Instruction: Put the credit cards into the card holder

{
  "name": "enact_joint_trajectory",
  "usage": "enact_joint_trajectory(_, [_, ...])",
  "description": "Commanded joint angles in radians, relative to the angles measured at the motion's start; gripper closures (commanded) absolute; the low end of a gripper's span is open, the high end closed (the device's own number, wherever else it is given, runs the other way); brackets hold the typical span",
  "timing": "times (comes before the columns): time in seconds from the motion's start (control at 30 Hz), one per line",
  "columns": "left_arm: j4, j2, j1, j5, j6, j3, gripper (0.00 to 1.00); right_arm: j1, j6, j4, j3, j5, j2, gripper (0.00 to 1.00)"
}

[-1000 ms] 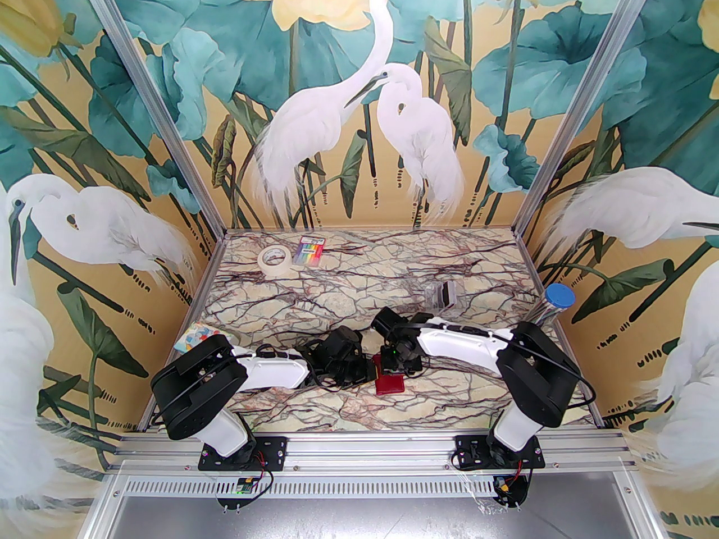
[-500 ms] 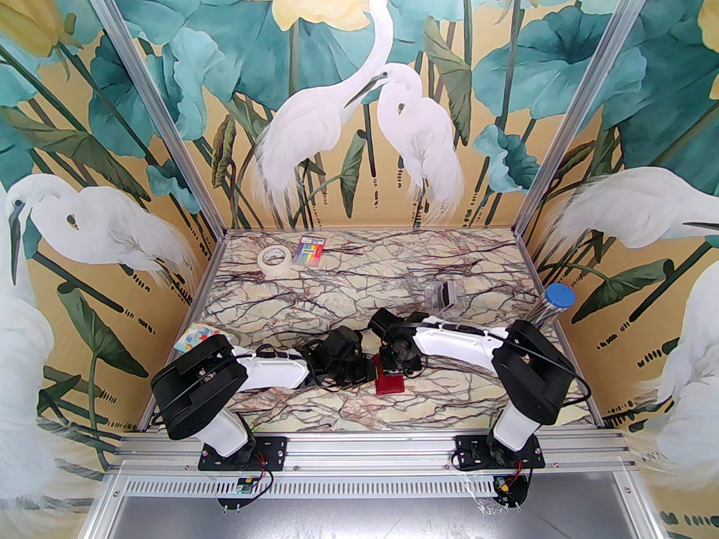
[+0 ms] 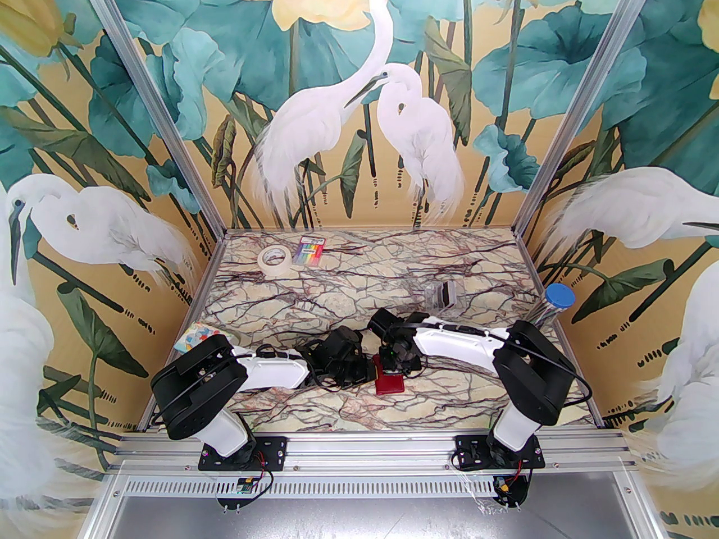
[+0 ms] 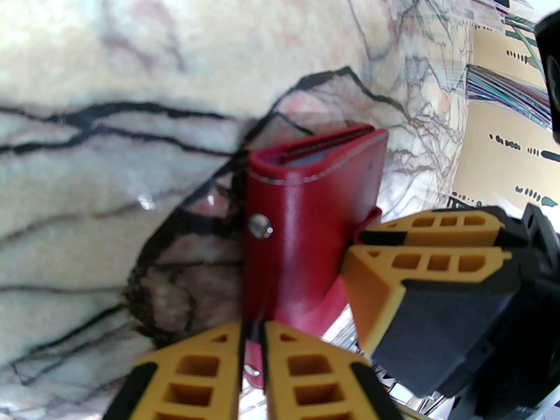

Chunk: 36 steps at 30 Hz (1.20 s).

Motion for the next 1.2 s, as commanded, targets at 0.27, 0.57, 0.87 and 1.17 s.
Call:
enact_joint_trajectory(0.27, [-0.022,0.022,-0.007,-0.045,-0.012,-0.023,0.86,0.006,0.007,0.019,-0.037,0.037,-0.024,0.99])
enact_joint_trajectory(0.57, [-0.023,0.009,-0.007,-0.054,-0.018,-0.033,0.86,0.001,0.002,0.001,-0.036,0.044,-0.089,1.0])
enact_joint_trajectory(0.87, [-0.159,-0.087,-0.007,-0.105,0.026,0.001,0.76,-0.013,-0.008,-0.006,-0.066,0.013,-0.211,1.0])
enact_joint_trajectory(1.17, [-0.36,-0.308,0.049,-0.202,0.085,0.001,0.58,-0.012,0.009,-0.066,-0.044,-0.088,-0.397,1.0])
